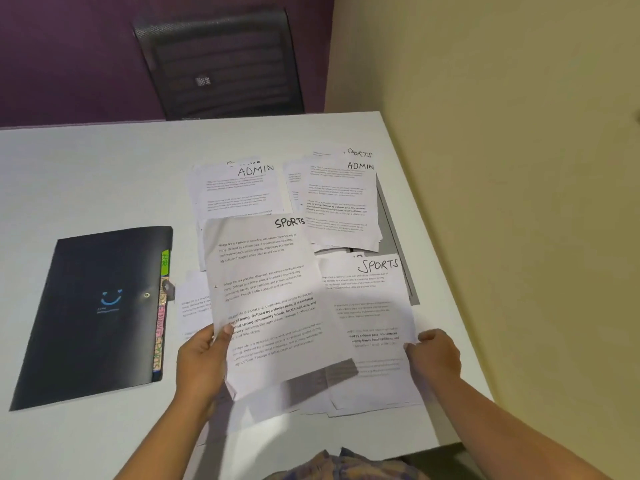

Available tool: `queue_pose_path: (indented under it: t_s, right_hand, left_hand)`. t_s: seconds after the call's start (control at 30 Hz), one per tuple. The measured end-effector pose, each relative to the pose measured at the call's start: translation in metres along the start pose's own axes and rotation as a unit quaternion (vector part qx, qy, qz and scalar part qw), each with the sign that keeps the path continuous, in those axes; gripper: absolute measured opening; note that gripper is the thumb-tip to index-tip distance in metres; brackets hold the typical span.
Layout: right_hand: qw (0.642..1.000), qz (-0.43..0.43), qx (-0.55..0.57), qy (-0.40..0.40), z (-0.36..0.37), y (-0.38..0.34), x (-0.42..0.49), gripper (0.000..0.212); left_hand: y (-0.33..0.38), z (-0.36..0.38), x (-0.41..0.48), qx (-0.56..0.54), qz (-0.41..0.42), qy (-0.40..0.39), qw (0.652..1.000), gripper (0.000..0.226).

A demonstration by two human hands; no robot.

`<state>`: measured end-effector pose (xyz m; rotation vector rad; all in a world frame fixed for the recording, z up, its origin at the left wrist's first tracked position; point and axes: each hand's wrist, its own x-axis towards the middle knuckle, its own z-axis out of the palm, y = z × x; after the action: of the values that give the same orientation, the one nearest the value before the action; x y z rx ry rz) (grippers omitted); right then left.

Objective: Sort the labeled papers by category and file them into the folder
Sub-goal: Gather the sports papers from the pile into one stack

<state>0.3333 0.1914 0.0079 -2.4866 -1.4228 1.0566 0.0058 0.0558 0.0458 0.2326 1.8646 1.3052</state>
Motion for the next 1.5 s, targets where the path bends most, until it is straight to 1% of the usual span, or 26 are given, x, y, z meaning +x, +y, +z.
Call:
queue_pose_path:
  t_s: [0.1,0.17,0.3,0.4,0.47,0.6,0.7,0.8,0.87,1.0,1.03,1.1,1.17,1.23,1.33,1.4,1.5]
  right_hand:
    - [1.0,0.001,0.026,0.005,-0.002,0.006,0.002,0.02]
    - [0.999,-0.01,0.037,0.0,-0.004,0.01,0.003,0.003]
    - [0.995,-0.053,0.084,-0.009,-0.013,0.015,-0.001,0.017]
    - [0.99,-0.063,0.127,-0.006,-0.02,0.021,-0.002,0.014]
    - [0.987,-0.065,0.15,0.002,-0.024,0.025,-0.002,0.019]
    - [0.982,-0.096,0.161,0.032,-0.031,0.026,-0.01,0.024]
    - [0.979,-0.104,0.17,0.055,-0.032,0.028,-0.011,0.022]
    - [0.971,-0.106,0.201,0.07,-0.038,0.024,-0.01,0.021]
    - [0.961,-0.11,0.239,0.081,-0.046,0.017,-0.012,0.019]
    - [0.92,-0.103,0.363,0.107,-0.066,0.002,-0.016,0.015]
    - [0.908,-0.099,0.394,0.1,-0.071,-0.002,-0.017,0.015]
    - [0.888,-0.094,0.445,0.06,-0.076,-0.012,-0.027,0.013]
    - [0.884,-0.092,0.459,0.014,-0.073,-0.021,-0.035,0.012]
    - [0.89,-0.098,0.446,-0.014,-0.065,-0.03,-0.047,0.014]
    - [0.912,-0.118,0.391,-0.046,-0.045,-0.043,-0.069,0.013]
    - [0.92,-0.12,0.365,-0.078,-0.032,-0.052,-0.082,0.011]
    - [0.918,-0.116,0.341,-0.166,-0.018,-0.065,-0.093,0.013]
  left_hand:
    - [0.003,0.003,-0.001,-0.004,0.003,0.0,1.0,0.018]
    - [0.005,0.004,-0.002,-0.005,0.006,-0.004,1.0,0.017]
    - [0.005,0.002,0.001,-0.008,0.0,-0.002,1.0,0.016]
    - [0.005,0.001,0.004,-0.013,-0.003,0.002,1.0,0.015]
    - [0.006,0.001,0.004,-0.014,-0.005,0.003,1.0,0.013]
    - [0.005,0.001,0.004,-0.023,-0.005,0.003,1.0,0.013]
    - [0.004,-0.001,0.005,-0.025,-0.004,-0.001,1.0,0.016]
    - [0.005,-0.003,0.005,-0.024,0.0,-0.004,1.0,0.016]
    - [0.006,-0.004,0.004,-0.022,0.003,-0.001,1.0,0.016]
    - [0.007,-0.009,0.001,-0.015,0.004,0.003,1.0,0.016]
    - [0.007,-0.01,0.0,-0.016,0.005,0.004,1.0,0.015]
    - [0.008,-0.01,-0.003,-0.014,0.01,0.004,1.0,0.015]
    - [0.01,-0.009,-0.007,-0.015,0.007,0.0,1.0,0.014]
    - [0.013,-0.006,-0.013,-0.015,0.005,-0.01,1.0,0.013]
    - [0.017,0.0,-0.02,0.001,0.014,-0.022,1.0,0.016]
    - [0.023,0.005,-0.026,0.001,0.013,-0.033,0.999,0.016]
    - [0.03,0.011,-0.036,-0.009,0.005,-0.057,0.998,0.017]
